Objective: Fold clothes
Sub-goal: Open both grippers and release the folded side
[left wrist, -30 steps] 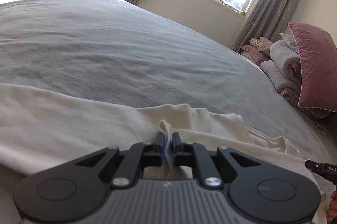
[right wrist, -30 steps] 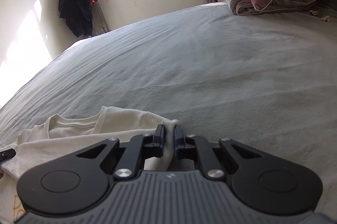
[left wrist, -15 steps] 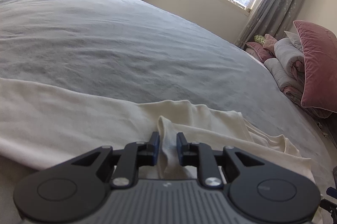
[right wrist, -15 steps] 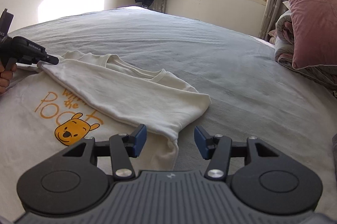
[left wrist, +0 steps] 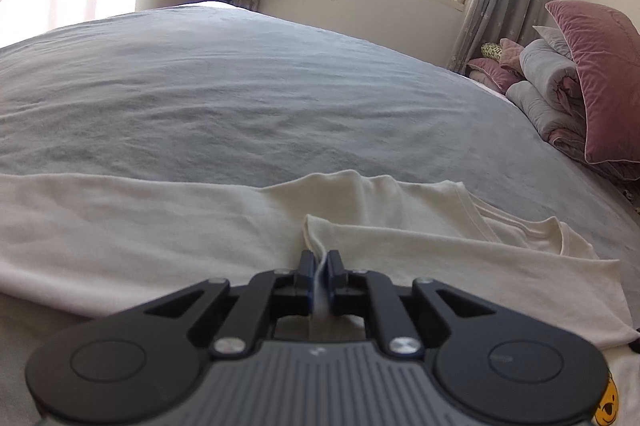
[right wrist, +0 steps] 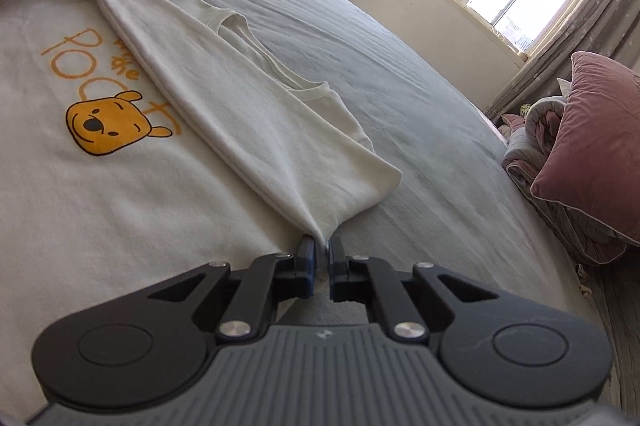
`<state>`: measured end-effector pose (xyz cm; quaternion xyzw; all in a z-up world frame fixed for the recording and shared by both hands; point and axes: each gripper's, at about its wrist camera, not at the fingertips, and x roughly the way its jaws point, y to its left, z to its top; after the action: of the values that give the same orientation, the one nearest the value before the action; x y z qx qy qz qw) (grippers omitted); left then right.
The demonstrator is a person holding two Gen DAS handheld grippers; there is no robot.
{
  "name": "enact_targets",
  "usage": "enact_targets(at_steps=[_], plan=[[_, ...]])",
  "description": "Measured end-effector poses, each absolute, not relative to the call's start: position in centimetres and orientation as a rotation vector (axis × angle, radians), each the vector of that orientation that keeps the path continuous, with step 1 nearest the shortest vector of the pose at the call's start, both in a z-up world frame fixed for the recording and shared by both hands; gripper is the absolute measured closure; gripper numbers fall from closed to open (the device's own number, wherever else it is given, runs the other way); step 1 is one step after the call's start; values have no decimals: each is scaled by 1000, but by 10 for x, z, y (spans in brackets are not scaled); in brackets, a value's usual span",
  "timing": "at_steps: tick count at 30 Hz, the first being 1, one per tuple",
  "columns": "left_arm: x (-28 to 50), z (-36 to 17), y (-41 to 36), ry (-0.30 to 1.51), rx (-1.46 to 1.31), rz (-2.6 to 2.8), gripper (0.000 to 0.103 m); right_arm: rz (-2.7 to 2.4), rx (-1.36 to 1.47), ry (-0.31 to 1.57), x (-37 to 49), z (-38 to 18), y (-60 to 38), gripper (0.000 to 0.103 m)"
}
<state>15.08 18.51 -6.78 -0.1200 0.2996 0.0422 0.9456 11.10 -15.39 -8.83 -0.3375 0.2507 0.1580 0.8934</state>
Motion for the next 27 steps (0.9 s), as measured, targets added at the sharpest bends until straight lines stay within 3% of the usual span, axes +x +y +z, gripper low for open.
enact_targets(at_steps=[1, 3, 6, 7, 9, 11, 18, 27], plan=[[151, -65, 185, 618, -232, 93, 90, 320, -694, 527, 112, -87, -153, 96], [149, -58, 185, 615, -208, 126, 63, 308, -667, 544, 112, -81, -152, 91], [139, -48, 191, 576, -203, 169, 51, 313, -606, 556, 105, -70, -157, 84], [137, -46, 192, 571, -212, 174, 50, 320, -572, 554, 103, -66, -161, 84], [133, -43, 194, 562, -233, 180, 49, 336, -500, 546, 102, -58, -167, 71], [130, -41, 191, 551, -250, 172, 49, 352, -424, 535, 103, -50, -173, 64], [125, -48, 170, 534, -264, 74, 49, 350, -153, 535, 119, -41, -162, 64], [127, -67, 166, 584, -202, 53, 48, 268, -63, 632, 128, -62, -164, 65]])
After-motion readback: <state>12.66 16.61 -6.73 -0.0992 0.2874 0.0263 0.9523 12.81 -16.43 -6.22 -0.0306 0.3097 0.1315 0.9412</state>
